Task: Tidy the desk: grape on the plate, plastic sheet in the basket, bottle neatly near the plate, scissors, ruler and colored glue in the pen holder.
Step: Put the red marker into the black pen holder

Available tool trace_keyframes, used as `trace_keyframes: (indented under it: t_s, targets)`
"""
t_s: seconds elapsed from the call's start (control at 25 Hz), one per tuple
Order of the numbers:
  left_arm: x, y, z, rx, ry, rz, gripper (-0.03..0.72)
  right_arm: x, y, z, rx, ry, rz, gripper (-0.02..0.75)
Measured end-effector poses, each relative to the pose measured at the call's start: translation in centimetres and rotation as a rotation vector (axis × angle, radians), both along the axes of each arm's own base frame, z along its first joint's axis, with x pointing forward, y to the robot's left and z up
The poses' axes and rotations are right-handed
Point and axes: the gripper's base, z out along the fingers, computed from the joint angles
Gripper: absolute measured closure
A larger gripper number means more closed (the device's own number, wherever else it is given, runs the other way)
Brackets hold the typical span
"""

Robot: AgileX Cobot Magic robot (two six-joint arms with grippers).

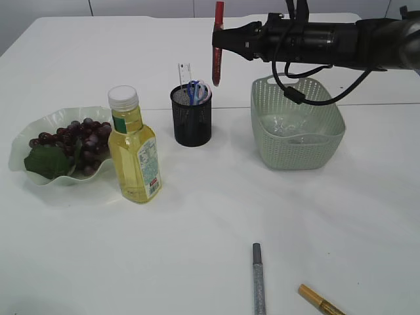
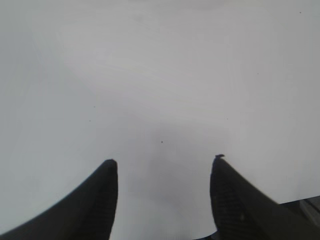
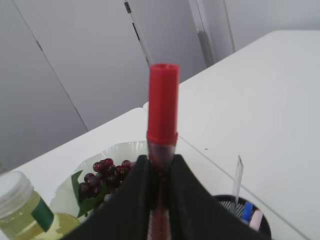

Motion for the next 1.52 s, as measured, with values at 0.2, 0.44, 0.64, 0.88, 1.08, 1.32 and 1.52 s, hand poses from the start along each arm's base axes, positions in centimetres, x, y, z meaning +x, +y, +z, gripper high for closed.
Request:
trace_keyframes:
  t_s: [0.2,0.44,0.64,0.88,1.08,1.32,1.52]
  targets:
    - [0.0,0.0,0.0,0.000,0.001,0.000,0.255,0.8,1.9,-0.1,-0.045,-0.155,0.032,0.678]
    - [-0.1,0.1,0.0,0.012,0.014,-0.003,0.255,1.8,3.6,-0.9,-0.092,-0.235,0.029,0.678]
    - [-0.2,0.3,-0.1,0.033,0.017,-0.007,0.255,2.6,4.4,-1.9,-0.119,-0.251,0.004,0.677]
    - [-0.2,0.5,-0.1,0.058,0.017,-0.012,0.255,3.1,4.9,-2.9,-0.124,-0.249,-0.001,0.672]
    - [-0.1,0.6,-0.1,0.072,0.015,-0.014,0.255,3.4,5.0,-4.2,-0.130,-0.227,-0.002,0.643]
    - [-0.2,0.7,-0.1,0.091,0.019,-0.018,0.255,3.4,5.0,-4.4,-0.131,-0.222,-0.001,0.448]
    - [-0.2,0.8,-0.1,0.093,0.021,-0.018,0.255,3.4,5.0,-4.4,-0.106,-0.178,-0.007,0.367]
